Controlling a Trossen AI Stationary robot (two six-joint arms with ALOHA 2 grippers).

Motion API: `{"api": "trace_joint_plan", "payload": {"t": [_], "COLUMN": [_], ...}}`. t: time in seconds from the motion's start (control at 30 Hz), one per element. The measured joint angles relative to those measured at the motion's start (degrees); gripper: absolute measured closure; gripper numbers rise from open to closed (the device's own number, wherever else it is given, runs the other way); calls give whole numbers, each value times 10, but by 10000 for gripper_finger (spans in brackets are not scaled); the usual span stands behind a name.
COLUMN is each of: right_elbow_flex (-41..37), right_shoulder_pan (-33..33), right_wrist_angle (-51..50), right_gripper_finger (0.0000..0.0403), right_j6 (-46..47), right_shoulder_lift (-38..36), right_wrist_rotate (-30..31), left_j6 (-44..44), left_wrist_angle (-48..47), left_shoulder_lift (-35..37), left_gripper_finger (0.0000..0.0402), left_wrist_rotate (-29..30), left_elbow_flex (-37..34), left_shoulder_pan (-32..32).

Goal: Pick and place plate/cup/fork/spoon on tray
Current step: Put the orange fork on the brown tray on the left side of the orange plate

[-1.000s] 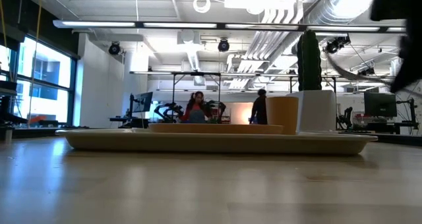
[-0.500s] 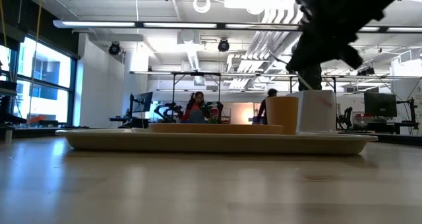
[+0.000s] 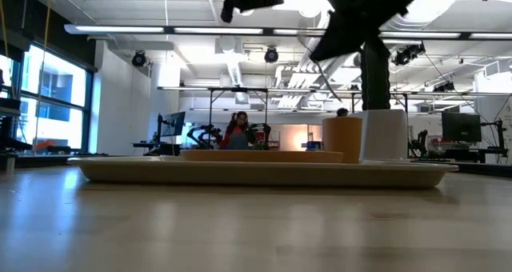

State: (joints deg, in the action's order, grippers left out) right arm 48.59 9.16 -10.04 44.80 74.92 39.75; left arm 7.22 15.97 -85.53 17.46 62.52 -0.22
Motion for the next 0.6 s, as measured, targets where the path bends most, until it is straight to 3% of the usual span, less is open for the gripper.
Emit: {"api": "trace_joint_plan", "payload": {"t": [0.3,0.47,0.6], "right_elbow_flex": [63,70,70], "right_shoulder_pan": [-25,-25,-24], "right_wrist_angle": [-17,-18,-17], "right_gripper_finger": [402,402,402], "right_j6": [-131,-164,-179], "right_shoulder_lift": [2,2,2], "right_wrist_rotate": [-4,-8,-24], "left_j6": [39,38,41], "left_wrist_angle": [39,71,96], "left_shoulder_lift": [-38,-38,-38], "left_gripper_finger": [195,199,219], "left_wrist_rotate": [67,64,11], "left_elbow_flex": [0,0,0], "left_shoulder_pan": [23,37,53]}}
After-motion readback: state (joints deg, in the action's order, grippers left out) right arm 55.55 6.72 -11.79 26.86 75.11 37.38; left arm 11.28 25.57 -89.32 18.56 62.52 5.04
